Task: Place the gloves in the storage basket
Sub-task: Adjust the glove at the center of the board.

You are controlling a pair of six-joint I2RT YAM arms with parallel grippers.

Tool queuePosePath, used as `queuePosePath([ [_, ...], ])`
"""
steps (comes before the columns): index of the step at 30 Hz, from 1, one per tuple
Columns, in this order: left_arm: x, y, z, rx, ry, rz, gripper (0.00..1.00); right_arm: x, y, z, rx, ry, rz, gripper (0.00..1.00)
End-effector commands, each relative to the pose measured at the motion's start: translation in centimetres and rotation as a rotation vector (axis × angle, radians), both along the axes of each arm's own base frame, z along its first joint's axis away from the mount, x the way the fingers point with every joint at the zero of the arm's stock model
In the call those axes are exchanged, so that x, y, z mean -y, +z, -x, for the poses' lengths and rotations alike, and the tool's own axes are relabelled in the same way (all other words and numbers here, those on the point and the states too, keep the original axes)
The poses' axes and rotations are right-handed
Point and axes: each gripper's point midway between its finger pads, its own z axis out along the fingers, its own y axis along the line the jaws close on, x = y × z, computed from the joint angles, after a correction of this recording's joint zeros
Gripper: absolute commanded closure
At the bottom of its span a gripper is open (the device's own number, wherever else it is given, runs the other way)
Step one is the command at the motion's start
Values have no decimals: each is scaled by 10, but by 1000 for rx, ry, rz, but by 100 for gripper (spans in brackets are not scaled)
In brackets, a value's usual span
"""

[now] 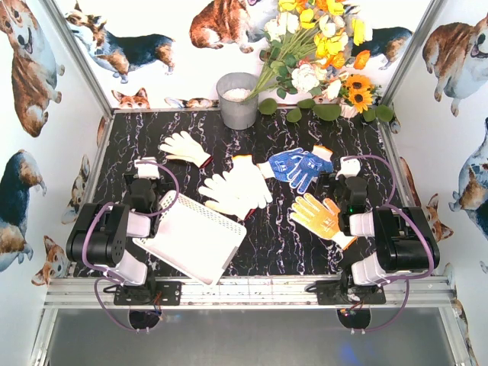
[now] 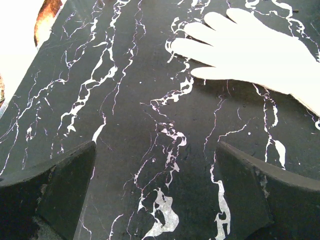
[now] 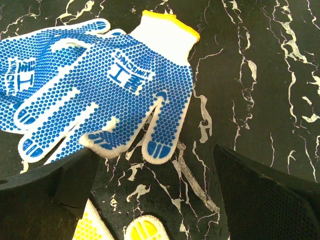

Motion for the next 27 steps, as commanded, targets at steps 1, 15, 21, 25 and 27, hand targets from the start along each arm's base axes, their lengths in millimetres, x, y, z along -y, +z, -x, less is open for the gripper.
queuePosePath([
  [1, 0, 13, -6, 43, -5, 1, 0, 0, 20, -10, 73, 3, 4, 0],
  [15, -7, 13, -5, 47, 34, 15, 0, 2, 21, -10, 75, -6, 6, 0],
  [21, -26, 47, 5, 51, 170, 47, 0, 28, 64, 9, 128, -186, -22, 0],
  [25, -33, 89, 14, 107, 248, 134, 0, 51, 121, 37, 149, -377, -166, 0],
  [27, -28, 112, 16, 127, 239, 188, 0, 42, 136, 48, 128, -327, -192, 2],
])
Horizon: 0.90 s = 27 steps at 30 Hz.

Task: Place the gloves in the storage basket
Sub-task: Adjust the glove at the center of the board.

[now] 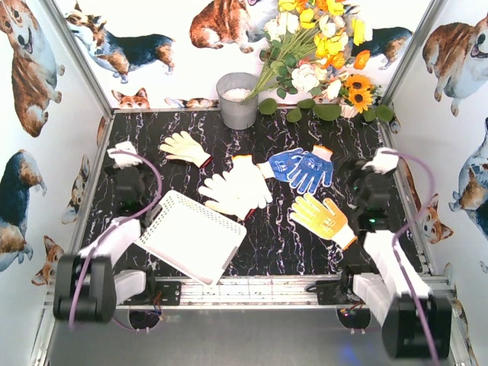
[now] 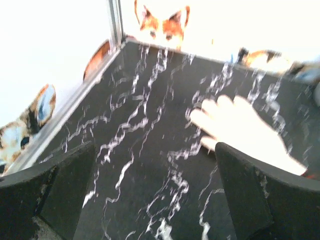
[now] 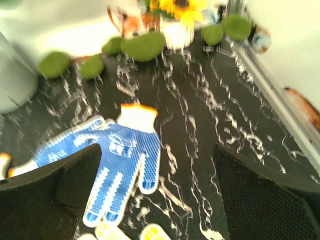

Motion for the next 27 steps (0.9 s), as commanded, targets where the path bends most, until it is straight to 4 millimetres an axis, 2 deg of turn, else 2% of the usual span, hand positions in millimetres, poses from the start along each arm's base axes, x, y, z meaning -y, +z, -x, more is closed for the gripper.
queuePosePath([
  [1, 0, 35, 10, 1, 38, 133, 0, -3, 34, 25, -52, -15, -121, 5],
  [4, 29, 66, 11, -15, -87, 215, 0, -51, 44, 40, -137, 204, -241, 6],
  [6, 48, 73, 17, -87, -152, 246, 0, -87, 45, 54, -205, 345, -291, 6],
  [7, 58, 93, 17, -88, -183, 251, 0, -101, 43, 60, -245, 384, -291, 6],
  [9, 77, 112, 21, -147, -246, 228, 0, -126, 34, 75, -339, 441, -277, 6],
  [12, 106, 139, 25, -208, -359, 133, 0, -153, 14, 97, -481, 465, -287, 6],
  [15, 112, 154, 25, -203, -406, 73, 0, -173, -8, 113, -595, 475, -307, 8],
  [17, 105, 149, 24, -189, -377, 44, 0, -180, -24, 122, -679, 472, -291, 10],
  [18, 101, 141, 26, -192, -363, 31, 0, -177, -34, 127, -728, 444, -262, 12],
  [21, 92, 118, 30, -192, -314, 25, 0, -160, -48, 138, -825, 341, -192, 13],
  [24, 86, 97, 37, -171, -295, 20, 0, -140, -59, 138, -861, 237, -128, 17],
  [27, 80, 101, 41, -174, -276, 1, 0, -132, -66, 131, -856, 184, -84, 20],
])
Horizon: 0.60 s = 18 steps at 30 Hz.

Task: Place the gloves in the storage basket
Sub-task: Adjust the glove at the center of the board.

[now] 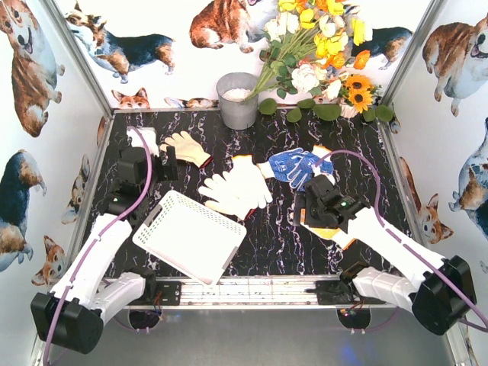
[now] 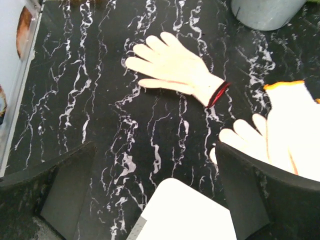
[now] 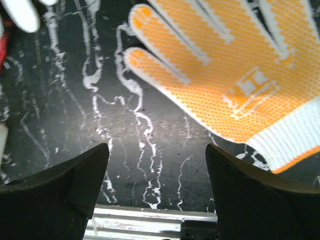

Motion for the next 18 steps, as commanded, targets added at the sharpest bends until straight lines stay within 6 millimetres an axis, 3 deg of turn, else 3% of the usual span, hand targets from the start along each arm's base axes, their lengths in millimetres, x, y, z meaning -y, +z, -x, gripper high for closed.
queuePosePath([
  [1, -13, 26, 0, 96, 55, -18, 0, 17, 10, -21, 68, -91, 96, 20],
  [6, -9, 22, 0, 76, 37, -14, 0, 12, -7, -39, 43, -54, 166, 24],
  [10, -11, 32, 4, 102, 37, -12, 0, 15, -29, -42, -38, -39, 207, 31],
  [18, -13, 41, 12, 148, 39, -4, 0, 18, -49, -52, -109, -36, 202, 35],
])
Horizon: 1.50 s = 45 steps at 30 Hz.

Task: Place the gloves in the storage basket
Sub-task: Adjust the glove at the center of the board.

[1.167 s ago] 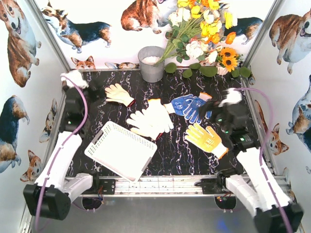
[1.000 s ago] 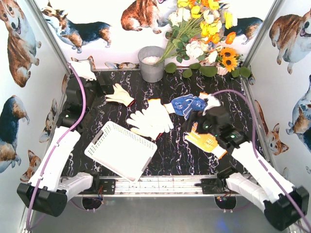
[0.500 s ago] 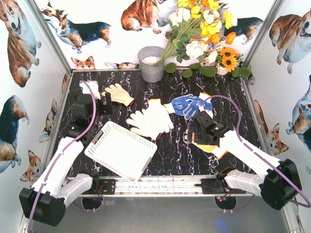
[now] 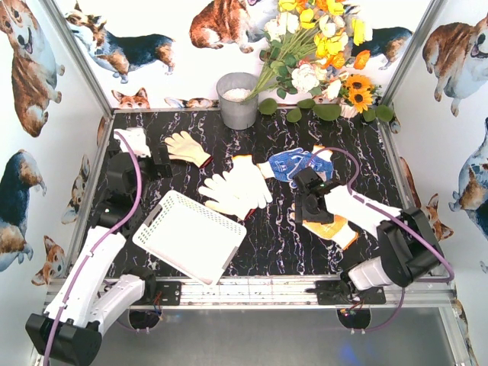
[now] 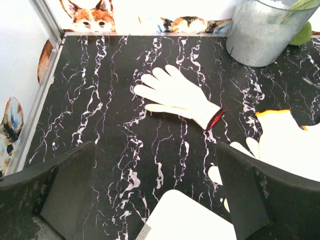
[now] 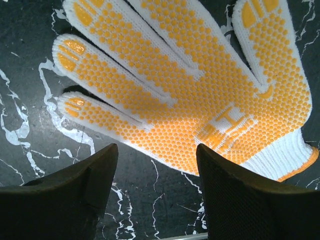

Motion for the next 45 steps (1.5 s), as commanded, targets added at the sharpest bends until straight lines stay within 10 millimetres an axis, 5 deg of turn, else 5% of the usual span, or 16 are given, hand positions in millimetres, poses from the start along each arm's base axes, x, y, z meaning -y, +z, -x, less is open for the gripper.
queuePosePath([
  [1, -3, 9, -1, 37, 11, -3, 0, -13, 5, -25, 41, 22, -40, 35],
  [15, 2, 0, -6, 8, -5, 6, 0, -47, -18, -8, -33, -17, -165, 68],
  [23, 2, -1, -6, 8, -4, 4, 0, -135, -8, 5, 44, -92, -361, 68],
  [27, 4, -7, -9, -17, -13, 2, 0, -156, 8, -5, 114, -91, -394, 58],
  [35, 51, -9, -12, -27, -223, 52, 0, -114, 79, -10, 284, 71, -292, 24],
  [41, 126, -10, 11, -77, -367, 207, 0, -47, 72, 3, 241, -87, -369, 24],
  [45, 179, -19, 40, -110, -415, 305, 1, -23, 59, 12, 220, -184, -452, 26],
])
